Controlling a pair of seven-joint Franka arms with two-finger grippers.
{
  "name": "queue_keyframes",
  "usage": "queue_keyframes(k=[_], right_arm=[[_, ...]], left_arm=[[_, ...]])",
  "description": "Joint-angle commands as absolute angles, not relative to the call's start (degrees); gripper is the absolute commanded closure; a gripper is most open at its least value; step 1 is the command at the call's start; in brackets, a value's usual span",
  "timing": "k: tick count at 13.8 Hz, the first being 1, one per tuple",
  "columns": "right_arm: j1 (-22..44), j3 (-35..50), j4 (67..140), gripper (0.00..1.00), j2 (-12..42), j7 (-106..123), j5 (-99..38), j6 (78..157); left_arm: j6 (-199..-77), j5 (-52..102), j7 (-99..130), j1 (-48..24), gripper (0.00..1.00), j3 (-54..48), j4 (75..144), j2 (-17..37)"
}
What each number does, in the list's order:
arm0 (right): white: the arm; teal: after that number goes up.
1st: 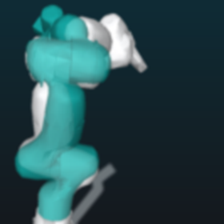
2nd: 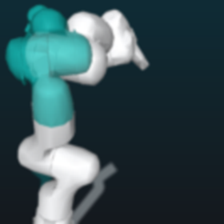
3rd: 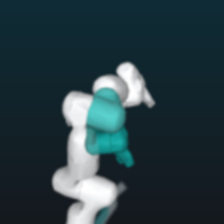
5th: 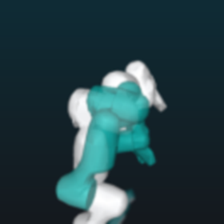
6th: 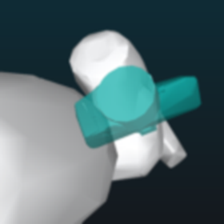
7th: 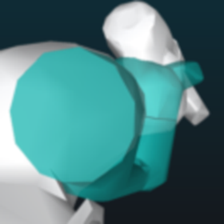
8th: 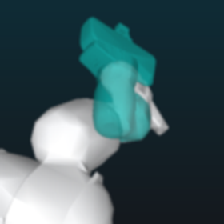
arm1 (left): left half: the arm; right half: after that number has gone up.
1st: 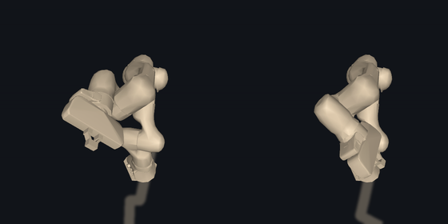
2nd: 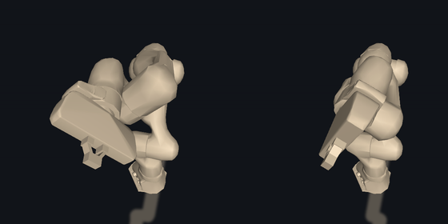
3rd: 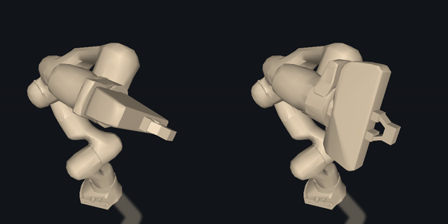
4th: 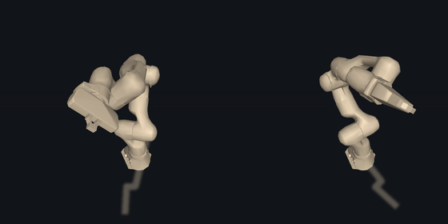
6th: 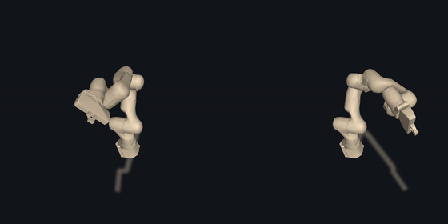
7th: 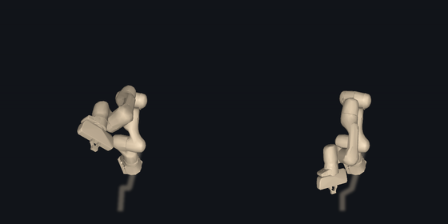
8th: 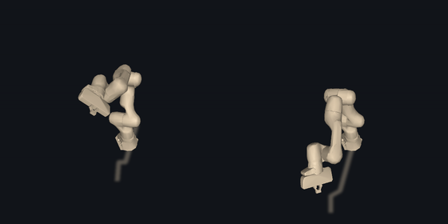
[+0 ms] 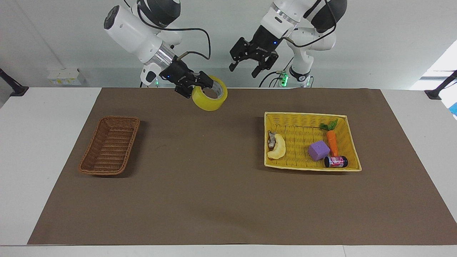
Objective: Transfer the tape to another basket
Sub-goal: 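Open the left gripper and withdraw it while the right gripper holds tape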
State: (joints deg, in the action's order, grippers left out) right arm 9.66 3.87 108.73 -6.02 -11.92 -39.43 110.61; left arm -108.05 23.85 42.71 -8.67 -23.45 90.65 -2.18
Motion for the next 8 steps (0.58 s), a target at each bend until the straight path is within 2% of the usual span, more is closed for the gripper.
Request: queue_keyframes(k=[1,8], right_arm=[[9.1,4.0,108.9,1.00,-6.7,-12.4,-41.1,110.5],[7.1,3.8,107.8,1.00,-6.6,-12.1,-41.2,110.3]], left_arm=[[-105.4,24.2,37.8,-4.6,0.00,-23.1,91.5,-2.9],[-96.9,12.5,20.0,6.2,0.00,-22.6,93.9,-4.2]])
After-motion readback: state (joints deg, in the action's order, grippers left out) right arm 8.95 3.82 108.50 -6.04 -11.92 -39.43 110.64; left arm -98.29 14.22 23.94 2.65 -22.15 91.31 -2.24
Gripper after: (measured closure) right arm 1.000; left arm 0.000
